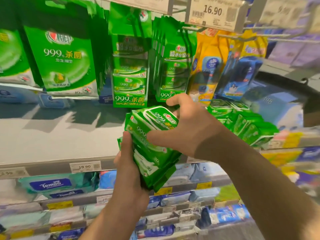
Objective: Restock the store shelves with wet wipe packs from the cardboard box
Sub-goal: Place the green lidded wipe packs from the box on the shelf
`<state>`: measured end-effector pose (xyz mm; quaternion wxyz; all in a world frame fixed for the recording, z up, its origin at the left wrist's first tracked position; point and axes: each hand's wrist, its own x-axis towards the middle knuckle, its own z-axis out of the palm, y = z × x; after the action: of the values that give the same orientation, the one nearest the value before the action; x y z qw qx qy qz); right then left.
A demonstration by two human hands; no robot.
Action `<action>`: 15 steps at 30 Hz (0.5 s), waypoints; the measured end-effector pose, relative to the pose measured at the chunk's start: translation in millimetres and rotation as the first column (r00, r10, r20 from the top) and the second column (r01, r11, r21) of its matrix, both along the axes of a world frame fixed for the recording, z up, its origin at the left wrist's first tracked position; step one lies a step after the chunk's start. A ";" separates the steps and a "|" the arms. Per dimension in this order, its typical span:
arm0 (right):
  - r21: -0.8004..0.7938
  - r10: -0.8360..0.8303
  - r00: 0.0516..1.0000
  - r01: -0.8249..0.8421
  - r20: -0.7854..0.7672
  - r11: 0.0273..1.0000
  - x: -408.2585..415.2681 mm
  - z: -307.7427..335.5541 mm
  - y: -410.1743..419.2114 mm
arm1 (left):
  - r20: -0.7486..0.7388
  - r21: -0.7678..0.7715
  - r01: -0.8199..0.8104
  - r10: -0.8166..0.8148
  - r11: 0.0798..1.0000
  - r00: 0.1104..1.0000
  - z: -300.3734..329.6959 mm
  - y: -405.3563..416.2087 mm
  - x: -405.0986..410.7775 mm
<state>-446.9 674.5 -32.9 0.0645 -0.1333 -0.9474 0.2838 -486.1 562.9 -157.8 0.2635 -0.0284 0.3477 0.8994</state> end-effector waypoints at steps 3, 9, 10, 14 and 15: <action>-0.130 0.003 0.997 -0.013 -0.079 0.991 6.8 1.9 38.9 | 0.019 0.047 0.032 -0.033 0.998 0.999 2.5 3.3 -1.3; 0.151 0.047 0.999 -0.046 -0.008 0.988 17.8 11.5 158.0 | 0.091 0.037 -0.075 0.071 0.997 0.993 0.2 20.1 -5.0; 0.205 0.069 0.997 -0.074 0.034 0.976 16.7 9.5 178.0 | 0.089 0.033 -0.107 0.104 0.994 0.991 1.2 26.1 -3.0; 0.369 0.174 0.965 -0.237 0.194 0.899 0.2 -12.7 245.4 | 0.083 0.005 -0.182 0.181 0.983 0.980 8.0 53.2 7.3; 0.391 0.200 0.954 -0.276 0.224 0.878 -5.6 -17.6 258.2 | 0.078 -0.005 -0.195 0.195 0.981 0.978 10.0 62.1 10.9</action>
<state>-452.5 932.7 -50.6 -0.0286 -0.0230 -0.9970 0.0674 -475.2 625.0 -147.8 0.1876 -0.0971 0.3313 0.9196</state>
